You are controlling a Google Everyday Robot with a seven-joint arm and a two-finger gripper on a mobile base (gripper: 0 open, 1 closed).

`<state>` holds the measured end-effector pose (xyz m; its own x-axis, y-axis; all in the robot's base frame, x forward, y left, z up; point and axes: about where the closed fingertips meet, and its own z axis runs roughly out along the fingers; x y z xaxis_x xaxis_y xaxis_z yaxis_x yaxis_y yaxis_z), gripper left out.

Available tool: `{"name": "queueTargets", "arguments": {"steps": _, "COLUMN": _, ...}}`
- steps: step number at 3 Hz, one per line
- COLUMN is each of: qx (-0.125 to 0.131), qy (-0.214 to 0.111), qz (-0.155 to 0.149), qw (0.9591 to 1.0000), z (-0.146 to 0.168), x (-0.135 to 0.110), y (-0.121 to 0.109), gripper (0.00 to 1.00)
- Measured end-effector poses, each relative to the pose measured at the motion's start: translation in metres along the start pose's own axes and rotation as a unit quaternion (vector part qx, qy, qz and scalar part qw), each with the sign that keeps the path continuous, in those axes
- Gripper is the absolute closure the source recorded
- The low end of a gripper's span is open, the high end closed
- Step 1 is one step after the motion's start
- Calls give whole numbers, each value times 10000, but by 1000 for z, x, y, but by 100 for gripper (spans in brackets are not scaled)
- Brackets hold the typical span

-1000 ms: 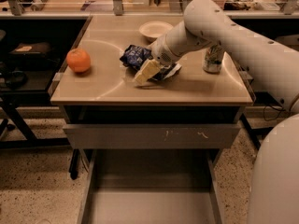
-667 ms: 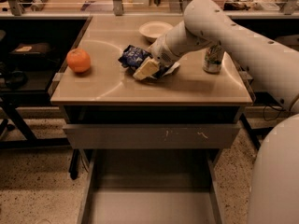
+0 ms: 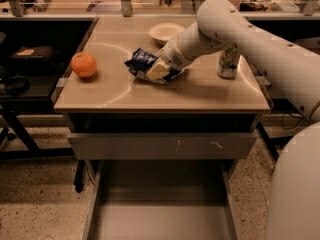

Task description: Place blue chip bag into middle drawer

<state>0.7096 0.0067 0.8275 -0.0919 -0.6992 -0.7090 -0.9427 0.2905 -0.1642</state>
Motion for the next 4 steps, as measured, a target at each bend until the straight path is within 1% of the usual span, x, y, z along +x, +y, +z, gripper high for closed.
{"name": "queueTargets", "arguments": {"steps": 1, "qx": -19, "qy": -39, "qz": -70, "qw": 10000, "z": -4, "x": -2, "y": 8, "gripper": 100}}
{"name": "queueTargets", "arguments": {"steps": 2, "qx": 80, "qy": -23, "qz": -310, "qw": 9995, "z": -39, "x": 2, "y": 34, "gripper": 100}}
{"name": "queueTargets", "arguments": {"steps": 3, "qx": 226, "qy": -179, "qz": -536, "qw": 9981, "z": -90, "x": 4, "y": 82, "gripper": 100}}
{"name": "queueTargets", "arguments": {"steps": 4, "qx": 376, "qy": -333, "qz": -829, "qw": 9953, "z": -134, "x": 10, "y": 140, "gripper": 100}}
